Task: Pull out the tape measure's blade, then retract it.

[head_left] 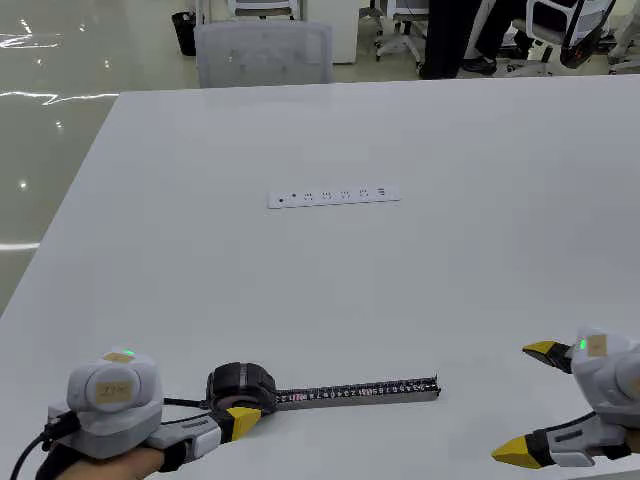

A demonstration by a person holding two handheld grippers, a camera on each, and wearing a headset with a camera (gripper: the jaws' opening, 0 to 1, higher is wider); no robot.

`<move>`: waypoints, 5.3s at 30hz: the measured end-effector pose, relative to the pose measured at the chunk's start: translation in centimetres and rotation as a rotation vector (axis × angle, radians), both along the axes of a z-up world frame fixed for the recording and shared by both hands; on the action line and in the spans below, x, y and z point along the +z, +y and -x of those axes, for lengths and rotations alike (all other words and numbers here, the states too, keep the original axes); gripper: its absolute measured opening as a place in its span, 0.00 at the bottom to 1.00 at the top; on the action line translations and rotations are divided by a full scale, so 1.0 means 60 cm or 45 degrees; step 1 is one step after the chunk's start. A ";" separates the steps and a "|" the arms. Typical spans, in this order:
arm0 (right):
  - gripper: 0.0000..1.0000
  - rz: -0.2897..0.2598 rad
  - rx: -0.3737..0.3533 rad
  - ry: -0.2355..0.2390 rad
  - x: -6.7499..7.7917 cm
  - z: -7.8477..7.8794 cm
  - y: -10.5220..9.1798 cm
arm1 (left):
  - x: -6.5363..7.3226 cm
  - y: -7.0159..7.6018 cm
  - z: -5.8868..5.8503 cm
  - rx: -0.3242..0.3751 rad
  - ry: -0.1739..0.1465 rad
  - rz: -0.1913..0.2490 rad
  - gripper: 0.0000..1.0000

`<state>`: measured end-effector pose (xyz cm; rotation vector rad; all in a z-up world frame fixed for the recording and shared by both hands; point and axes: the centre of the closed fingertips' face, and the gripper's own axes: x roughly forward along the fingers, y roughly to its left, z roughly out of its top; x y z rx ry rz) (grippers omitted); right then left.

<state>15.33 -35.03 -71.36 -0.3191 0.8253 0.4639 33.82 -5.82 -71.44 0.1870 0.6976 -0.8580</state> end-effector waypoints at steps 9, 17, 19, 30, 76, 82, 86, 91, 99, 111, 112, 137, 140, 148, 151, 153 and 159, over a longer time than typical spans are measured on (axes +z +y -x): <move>0.82 0.092 0.201 0.045 -0.020 -0.052 0.017 | -0.036 -0.027 -0.019 0.195 0.036 0.013 1.00; 0.79 0.149 0.374 0.135 -0.038 -0.098 0.030 | -0.051 -0.046 -0.011 0.284 0.015 0.054 1.00; 0.75 0.170 0.440 0.147 -0.046 -0.108 0.034 | -0.041 -0.049 -0.016 0.264 -0.067 0.072 1.00; 0.62 0.192 0.575 0.249 -0.092 -0.115 0.050 | -0.038 -0.067 -0.012 0.181 -0.167 0.063 1.00; 0.14 0.174 0.454 0.468 -0.143 -0.105 0.043 | -0.082 -0.062 -0.018 0.325 0.020 0.076 0.65; 0.14 0.189 0.435 0.475 -0.143 -0.106 0.044 | -0.087 -0.061 -0.024 0.369 0.032 0.053 0.64; 0.14 0.199 0.429 0.478 -0.143 -0.105 0.044 | -0.088 -0.059 -0.022 0.359 0.025 0.019 0.63; 0.14 0.202 0.440 0.460 -0.143 -0.104 0.045 | -0.089 -0.058 -0.023 0.346 0.024 0.001 0.62; 0.13 0.170 0.451 0.439 -0.143 -0.107 0.049 | -0.092 -0.057 -0.023 0.334 0.033 0.006 0.61; 0.14 0.157 0.466 0.363 -0.133 -0.117 0.050 | -0.090 -0.053 -0.023 0.342 0.078 0.068 0.61; 0.14 0.157 0.473 0.359 -0.133 -0.118 0.050 | -0.090 -0.053 -0.023 0.340 0.080 0.071 0.61; 0.14 0.121 0.476 0.361 -0.139 -0.127 0.070 | -0.089 -0.056 -0.019 0.296 0.082 0.070 0.60; 0.13 0.121 0.474 0.361 -0.139 -0.127 0.071 | -0.089 -0.055 -0.019 0.295 0.083 0.069 0.60; 0.14 0.121 0.473 0.360 -0.141 -0.128 0.073 | -0.088 -0.055 -0.019 0.295 0.085 0.071 0.60; 0.14 0.113 0.465 0.359 -0.140 -0.130 0.075 | -0.088 -0.055 -0.019 0.289 0.086 0.071 0.60; 0.14 0.114 0.484 0.356 -0.141 -0.129 0.076 | -0.088 -0.055 -0.018 0.287 0.084 0.068 0.60; 0.14 0.089 0.474 0.352 -0.141 -0.130 0.078 | -0.088 -0.055 -0.019 0.283 0.093 0.072 0.60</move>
